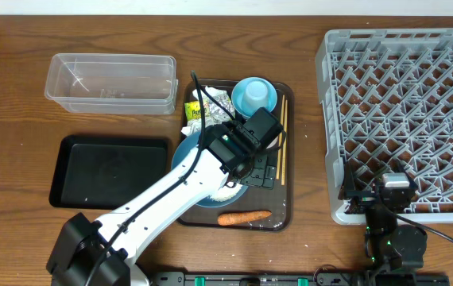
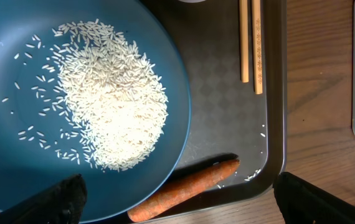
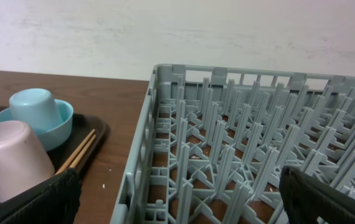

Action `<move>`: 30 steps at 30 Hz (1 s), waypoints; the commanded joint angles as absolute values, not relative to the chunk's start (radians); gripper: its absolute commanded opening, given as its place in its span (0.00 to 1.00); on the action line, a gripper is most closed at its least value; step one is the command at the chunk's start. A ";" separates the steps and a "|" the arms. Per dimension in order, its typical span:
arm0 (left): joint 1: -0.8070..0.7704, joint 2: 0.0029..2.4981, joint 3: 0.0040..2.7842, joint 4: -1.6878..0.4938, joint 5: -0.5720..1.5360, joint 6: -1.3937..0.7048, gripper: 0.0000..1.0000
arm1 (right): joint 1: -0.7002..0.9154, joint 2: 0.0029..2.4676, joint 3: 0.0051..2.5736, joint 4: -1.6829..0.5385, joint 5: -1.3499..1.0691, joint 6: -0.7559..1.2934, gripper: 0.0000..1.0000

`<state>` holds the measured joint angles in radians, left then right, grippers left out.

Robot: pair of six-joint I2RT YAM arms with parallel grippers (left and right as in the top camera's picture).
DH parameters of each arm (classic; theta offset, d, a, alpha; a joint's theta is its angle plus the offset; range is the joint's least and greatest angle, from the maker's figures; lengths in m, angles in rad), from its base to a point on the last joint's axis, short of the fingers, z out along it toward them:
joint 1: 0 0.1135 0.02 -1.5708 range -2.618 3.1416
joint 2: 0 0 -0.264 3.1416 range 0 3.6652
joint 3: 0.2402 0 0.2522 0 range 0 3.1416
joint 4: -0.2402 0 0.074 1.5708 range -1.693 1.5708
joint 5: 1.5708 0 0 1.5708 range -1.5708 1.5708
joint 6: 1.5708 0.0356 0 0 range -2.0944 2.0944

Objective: Sort waste into correct bins and load items into the dishwasher rack
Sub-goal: 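Move the left gripper over the blue bowl of rice, then grasp the blue bowl rim with the left gripper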

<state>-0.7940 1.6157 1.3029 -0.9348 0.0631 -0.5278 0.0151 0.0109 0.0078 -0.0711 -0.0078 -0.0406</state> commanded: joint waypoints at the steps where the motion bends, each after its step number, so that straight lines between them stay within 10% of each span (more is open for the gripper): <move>1: -0.796 1.616 1.313 -0.934 0.044 -0.541 0.98 | 0.007 0.005 0.006 -0.075 -0.012 -0.038 0.99; 30: -0.798 1.741 1.259 -0.887 0.044 -0.540 0.88 | 0.007 0.005 0.006 -0.075 -0.012 -0.038 0.99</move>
